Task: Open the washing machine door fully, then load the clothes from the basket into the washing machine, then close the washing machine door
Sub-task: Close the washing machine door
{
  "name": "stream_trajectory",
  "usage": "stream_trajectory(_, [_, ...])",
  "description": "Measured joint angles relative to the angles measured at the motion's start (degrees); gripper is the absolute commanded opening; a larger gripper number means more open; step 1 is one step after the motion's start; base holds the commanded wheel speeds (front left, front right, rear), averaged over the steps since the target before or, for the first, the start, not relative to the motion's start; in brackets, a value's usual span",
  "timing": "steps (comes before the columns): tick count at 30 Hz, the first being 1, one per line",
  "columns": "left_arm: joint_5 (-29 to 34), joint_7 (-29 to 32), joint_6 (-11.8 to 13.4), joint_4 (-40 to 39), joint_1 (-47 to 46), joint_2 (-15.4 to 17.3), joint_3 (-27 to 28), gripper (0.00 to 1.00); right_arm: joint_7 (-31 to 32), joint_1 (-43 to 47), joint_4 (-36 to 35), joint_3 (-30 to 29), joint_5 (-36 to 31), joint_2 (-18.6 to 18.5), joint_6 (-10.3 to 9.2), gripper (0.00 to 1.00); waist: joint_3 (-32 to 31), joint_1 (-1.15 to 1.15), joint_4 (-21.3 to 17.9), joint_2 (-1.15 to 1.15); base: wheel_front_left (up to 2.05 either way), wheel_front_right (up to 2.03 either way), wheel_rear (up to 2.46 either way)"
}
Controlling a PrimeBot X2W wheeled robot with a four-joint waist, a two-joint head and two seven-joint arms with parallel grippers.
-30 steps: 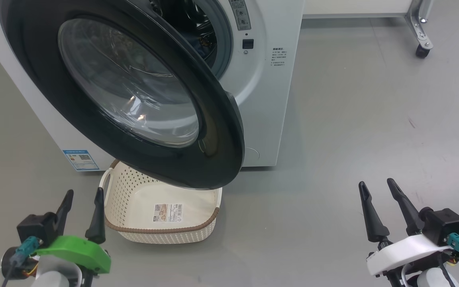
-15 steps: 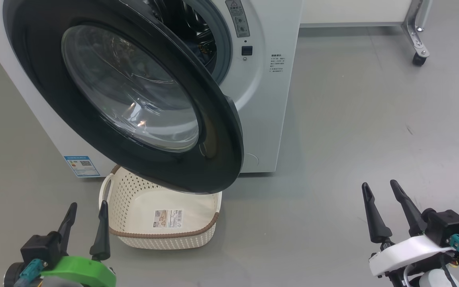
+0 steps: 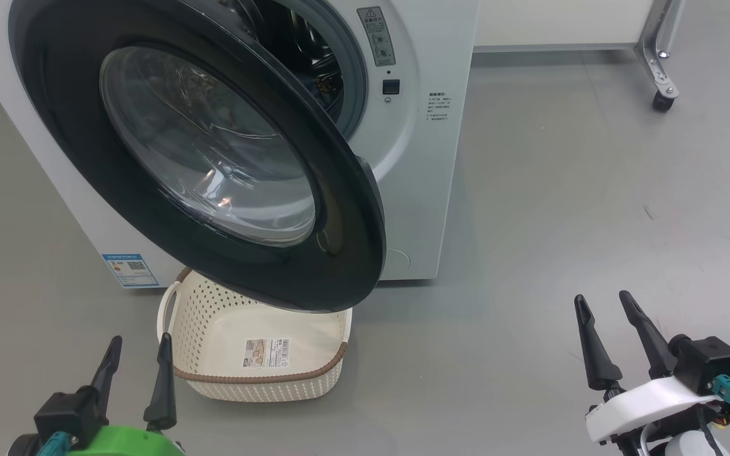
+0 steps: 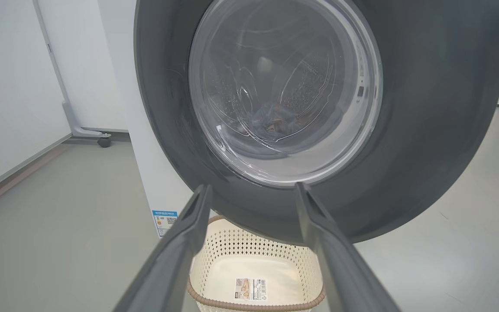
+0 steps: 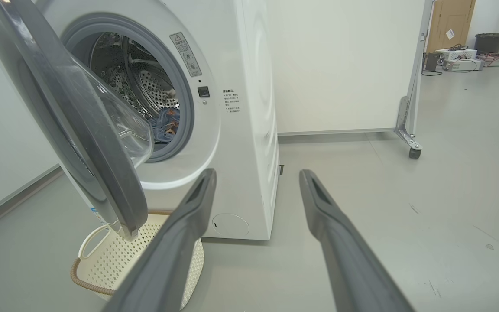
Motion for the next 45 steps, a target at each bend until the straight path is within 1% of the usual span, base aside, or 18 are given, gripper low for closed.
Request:
stream_trajectory(19, [2.2, 0.0, -1.4, -1.1, 2.2, -1.9, 2.7, 1.0, 0.0, 0.0, 0.4, -0.2, -0.1, 0.0, 0.0, 1.0, -0.1, 0.0, -0.2, 0.0, 0.0, 0.0, 0.0])
stream_trajectory(27, [3.6, 0.0, -2.3, -1.5, 2.6, -3.0, 3.6, 1.0, 0.0, 0.0, 1.2, -1.5, -0.5, 0.1, 0.0, 1.0, -0.1, 0.0, 0.1, 0.0, 0.0, 0.0, 0.0])
stream_trajectory(28, [3.8, 0.0, -2.3, -1.5, 2.7, -3.1, 3.8, 1.0, 0.0, 0.0, 1.3, -1.5, -0.5, 0.1, 0.0, 0.84, -0.1, 0.0, 0.2, 0.0, 0.0, 0.0, 0.0])
stream_trajectory(29, [3.8, 0.0, -2.4, -1.5, 2.8, -3.2, 3.9, 1.0, 0.0, 0.0, 1.4, -1.6, -0.5, 0.2, 0.0, 0.45, 0.0, 0.0, 0.2, 0.0, 0.0, 0.0, 0.0])
stream_trajectory(30, [3.8, 0.0, -2.4, -1.5, 2.8, -3.3, 4.1, 1.0, 0.0, 0.0, 1.5, -1.7, -0.5, 0.3, 0.0, 0.0, 0.0, 0.0, 0.2, 0.0, 0.0, 0.0, 0.0])
stream_trajectory(45, [5.2, 0.0, -3.9, -1.7, 3.4, -4.7, 5.5, 1.0, 0.0, 0.0, 1.8, -2.0, -0.5, 0.9, 0.0, 0.0, 0.3, 0.0, 0.8, 0.0, 0.0, 0.0, 0.0])
